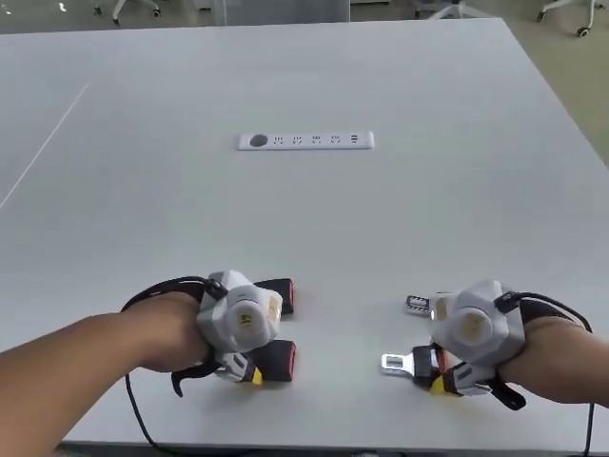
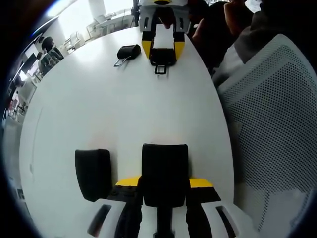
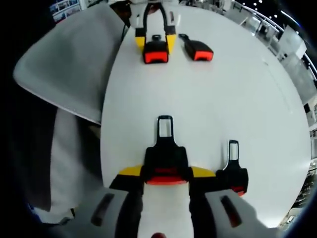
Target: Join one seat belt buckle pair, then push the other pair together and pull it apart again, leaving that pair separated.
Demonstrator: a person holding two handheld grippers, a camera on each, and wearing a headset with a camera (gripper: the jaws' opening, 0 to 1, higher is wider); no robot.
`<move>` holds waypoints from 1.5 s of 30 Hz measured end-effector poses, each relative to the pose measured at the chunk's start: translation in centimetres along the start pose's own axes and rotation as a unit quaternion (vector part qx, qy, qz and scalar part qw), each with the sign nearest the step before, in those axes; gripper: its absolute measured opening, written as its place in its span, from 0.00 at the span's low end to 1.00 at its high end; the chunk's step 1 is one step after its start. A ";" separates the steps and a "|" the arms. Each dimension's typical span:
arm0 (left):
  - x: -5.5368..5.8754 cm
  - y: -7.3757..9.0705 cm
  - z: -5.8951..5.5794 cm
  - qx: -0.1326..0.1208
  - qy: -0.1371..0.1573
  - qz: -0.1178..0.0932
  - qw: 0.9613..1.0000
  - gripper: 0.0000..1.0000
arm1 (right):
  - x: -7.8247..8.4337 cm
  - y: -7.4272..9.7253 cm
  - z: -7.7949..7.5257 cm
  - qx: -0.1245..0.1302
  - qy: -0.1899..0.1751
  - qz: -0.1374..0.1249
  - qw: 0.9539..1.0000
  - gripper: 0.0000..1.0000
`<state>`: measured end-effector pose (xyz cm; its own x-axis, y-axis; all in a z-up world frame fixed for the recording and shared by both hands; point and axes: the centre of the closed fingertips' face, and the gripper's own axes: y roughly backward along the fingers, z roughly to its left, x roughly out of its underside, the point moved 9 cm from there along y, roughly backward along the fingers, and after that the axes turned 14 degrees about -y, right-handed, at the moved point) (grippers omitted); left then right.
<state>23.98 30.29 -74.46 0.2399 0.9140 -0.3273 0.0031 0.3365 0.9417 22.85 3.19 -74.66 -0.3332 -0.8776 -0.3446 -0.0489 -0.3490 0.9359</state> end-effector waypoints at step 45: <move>0.0 -0.1 -0.2 -0.010 0.017 -0.008 1.000 0.34 | -9.7 -4.3 3.6 0.000 0.009 -0.062 0.998 0.35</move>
<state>23.79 30.28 -74.51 0.2072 0.9155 -0.3448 -0.0127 0.3550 0.9348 22.85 14.37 -75.06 -0.3081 -0.8332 -0.4593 -0.0893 -0.4553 0.8858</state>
